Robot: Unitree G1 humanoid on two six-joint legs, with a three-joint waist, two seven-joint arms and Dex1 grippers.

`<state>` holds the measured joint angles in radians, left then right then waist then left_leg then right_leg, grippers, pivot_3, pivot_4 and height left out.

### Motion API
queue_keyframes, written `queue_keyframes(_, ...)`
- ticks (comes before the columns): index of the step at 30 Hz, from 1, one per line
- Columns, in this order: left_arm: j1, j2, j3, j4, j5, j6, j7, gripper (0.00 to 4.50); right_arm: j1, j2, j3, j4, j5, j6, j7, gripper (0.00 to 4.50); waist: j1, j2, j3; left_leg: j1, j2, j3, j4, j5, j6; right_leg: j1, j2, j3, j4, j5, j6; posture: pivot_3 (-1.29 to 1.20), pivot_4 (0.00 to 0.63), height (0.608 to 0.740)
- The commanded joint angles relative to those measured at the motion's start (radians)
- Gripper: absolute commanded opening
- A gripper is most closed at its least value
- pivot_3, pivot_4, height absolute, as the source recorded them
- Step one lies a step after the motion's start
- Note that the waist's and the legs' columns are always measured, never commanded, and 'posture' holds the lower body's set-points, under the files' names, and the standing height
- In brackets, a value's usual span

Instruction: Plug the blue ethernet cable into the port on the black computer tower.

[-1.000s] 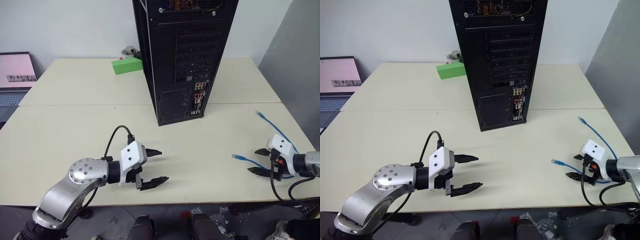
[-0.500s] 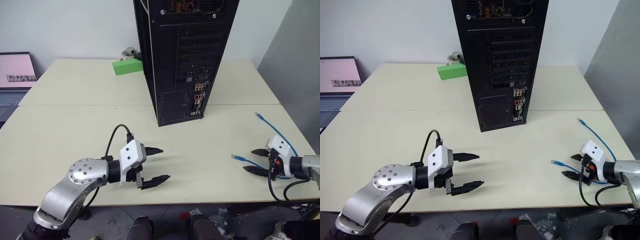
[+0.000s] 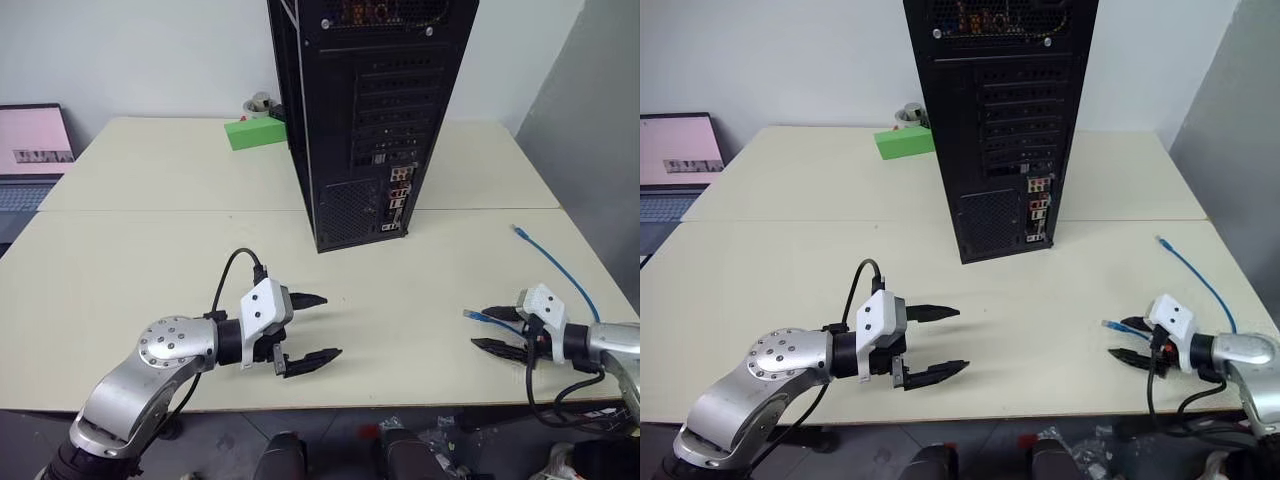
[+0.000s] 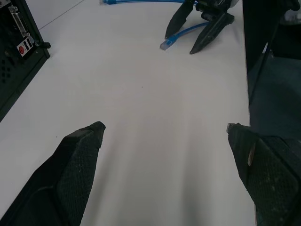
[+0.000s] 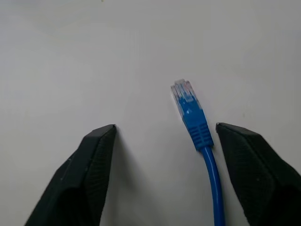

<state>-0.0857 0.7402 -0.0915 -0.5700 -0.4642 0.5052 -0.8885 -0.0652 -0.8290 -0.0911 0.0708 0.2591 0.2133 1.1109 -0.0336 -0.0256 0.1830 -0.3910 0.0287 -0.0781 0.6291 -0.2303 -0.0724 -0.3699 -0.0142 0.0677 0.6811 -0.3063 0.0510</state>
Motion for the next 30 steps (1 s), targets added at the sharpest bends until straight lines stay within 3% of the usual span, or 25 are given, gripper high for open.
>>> queue_keyframes(1, -0.015, -0.008, 0.010, 0.000, -0.002, -0.023, -0.007, 4.50, -0.034, 0.013, -0.002, -0.003, 0.021, 0.031, -0.012, 2.70, 0.001, 0.000, 0.000, 0.000, 0.000, 0.000, 0.000, 0.000, 0.000, 0.000, 0.000, 0.000, 0.000, 0.000, 0.000, 0.00, 0.150, 0.740)
queue_keyframes(6, -0.014, -0.007, 0.010, -0.001, -0.001, -0.027, -0.003, 4.50, -0.053, 0.010, 0.009, 0.045, -0.001, 0.023, -0.009, 1.36, 0.002, 0.000, 0.000, -0.001, 0.000, 0.000, 0.000, 0.000, 0.000, 0.000, 0.000, 0.000, 0.000, 0.000, 0.000, 0.00, 0.150, 0.740)
queue_keyframes(12, -0.009, -0.008, 0.011, 0.001, 0.000, -0.025, 0.004, 4.50, -0.079, -0.001, 0.016, 0.024, -0.014, -0.021, 0.001, 0.25, 0.001, 0.000, 0.000, -0.001, 0.000, 0.000, 0.000, 0.000, 0.000, -0.001, 0.000, 0.000, 0.000, 0.000, 0.000, 0.00, 0.150, 0.740)
queue_keyframes(16, -0.029, -0.016, 0.004, 0.026, 0.011, -0.030, 0.008, 4.50, -0.106, 0.007, 0.044, -0.067, -0.008, 0.006, -0.004, 0.25, 0.000, 0.001, 0.000, -0.001, 0.000, 0.000, 0.000, 0.000, 0.000, -0.001, 0.000, 0.000, 0.000, 0.000, 0.000, 0.00, 0.150, 0.740)
queue_keyframes(21, -0.042, -0.027, -0.001, 0.039, 0.025, -0.034, 0.006, 4.50, -0.090, 0.009, 0.085, -0.020, -0.060, -0.015, -0.026, 0.25, 0.003, 0.001, 0.000, -0.002, 0.000, 0.000, 0.000, 0.000, 0.000, -0.001, 0.000, 0.000, 0.000, 0.000, 0.000, 0.00, 0.150, 0.740)
queue_keyframes(30, -0.039, -0.028, -0.001, 0.038, 0.034, -0.033, 0.006, 4.50, -0.067, -0.033, 0.056, -0.009, -0.037, 0.010, -0.016, 2.41, 0.004, 0.001, 0.000, -0.003, -0.001, 0.000, 0.000, 0.000, 0.000, -0.003, -0.001, 0.000, 0.000, 0.000, 0.000, 0.00, 0.150, 0.740)
